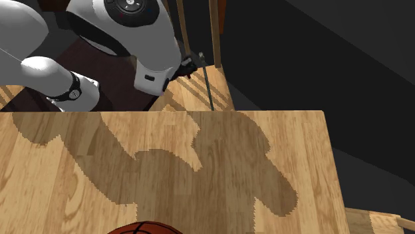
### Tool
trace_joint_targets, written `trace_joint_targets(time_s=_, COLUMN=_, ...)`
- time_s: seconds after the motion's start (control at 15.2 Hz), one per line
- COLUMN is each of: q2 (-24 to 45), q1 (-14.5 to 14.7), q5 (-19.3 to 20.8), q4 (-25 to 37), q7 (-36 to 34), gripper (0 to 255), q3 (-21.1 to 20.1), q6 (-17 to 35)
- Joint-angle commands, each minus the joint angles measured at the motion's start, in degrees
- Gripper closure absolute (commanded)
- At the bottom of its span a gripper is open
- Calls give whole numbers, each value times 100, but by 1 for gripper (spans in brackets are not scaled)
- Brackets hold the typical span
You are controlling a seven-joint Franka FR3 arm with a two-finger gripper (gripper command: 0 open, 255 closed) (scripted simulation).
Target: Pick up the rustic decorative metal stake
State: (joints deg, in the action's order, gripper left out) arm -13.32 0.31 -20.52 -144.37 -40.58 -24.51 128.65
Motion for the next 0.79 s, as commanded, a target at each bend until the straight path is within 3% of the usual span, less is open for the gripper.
trace_joint_targets(time_s=0.0, q2=503, q1=19, q5=32, q4=150, q7=-417, gripper=0, q3=-200, q6=376)
trace_joint_targets(time_s=0.33, q2=1814, q1=73, q5=457, q4=668, q7=-1389, gripper=0, q3=-396, q6=1152)
trace_joint_targets(time_s=0.73, q2=3348, q1=496, q5=1087, q4=1536, q7=-2516, gripper=0, q3=-148, q6=1790)
